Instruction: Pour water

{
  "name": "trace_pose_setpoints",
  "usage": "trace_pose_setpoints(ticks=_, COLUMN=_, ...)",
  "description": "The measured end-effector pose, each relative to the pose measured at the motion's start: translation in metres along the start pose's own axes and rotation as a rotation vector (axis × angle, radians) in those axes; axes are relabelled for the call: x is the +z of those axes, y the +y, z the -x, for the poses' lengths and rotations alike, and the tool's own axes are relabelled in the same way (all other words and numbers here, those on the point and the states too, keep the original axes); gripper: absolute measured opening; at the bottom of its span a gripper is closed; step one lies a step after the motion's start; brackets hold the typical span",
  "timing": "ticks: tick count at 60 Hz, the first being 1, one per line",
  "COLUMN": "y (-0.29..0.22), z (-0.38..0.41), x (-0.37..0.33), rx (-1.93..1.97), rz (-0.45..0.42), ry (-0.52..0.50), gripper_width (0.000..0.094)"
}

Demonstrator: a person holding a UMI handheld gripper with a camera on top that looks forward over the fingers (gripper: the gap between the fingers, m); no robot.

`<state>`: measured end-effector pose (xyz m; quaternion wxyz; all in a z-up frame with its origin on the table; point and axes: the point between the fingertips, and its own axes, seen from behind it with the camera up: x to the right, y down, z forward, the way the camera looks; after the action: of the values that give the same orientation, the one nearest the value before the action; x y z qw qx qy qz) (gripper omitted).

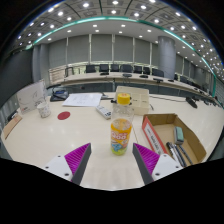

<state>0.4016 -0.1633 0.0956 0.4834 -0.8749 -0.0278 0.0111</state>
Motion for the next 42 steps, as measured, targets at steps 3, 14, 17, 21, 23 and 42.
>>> trace_pose_setpoints(ticks=3, y=-0.003, z=-0.01, x=0.018, rx=-0.005, rz=-0.019, ry=-0.002, gripper_width=0.0861)
trace_pose_setpoints(ticks=14, y=-0.021, z=-0.023, x=0.082, rx=0.002, rz=-0.106, ry=-0.022, gripper_width=0.0858)
trace_pose_setpoints(ticks=17, y=-0.024, z=-0.018, x=0.089, rx=0.003, rz=-0.131, ry=-0.029, gripper_width=0.0852)
trace_pose_setpoints(ticks=21, y=-0.026, z=-0.02, x=0.104, rx=-0.001, rz=-0.145, ry=-0.019, gripper_width=0.0775)
trace_pose_setpoints(ticks=23, y=-0.028, z=-0.022, x=0.11, rx=-0.003, rz=-0.153, ry=-0.018, gripper_width=0.0704)
trace_pose_setpoints(ticks=42, y=-0.038, z=-0.028, x=0.118, rx=-0.015, rz=-0.168, ry=0.05, gripper_width=0.0403)
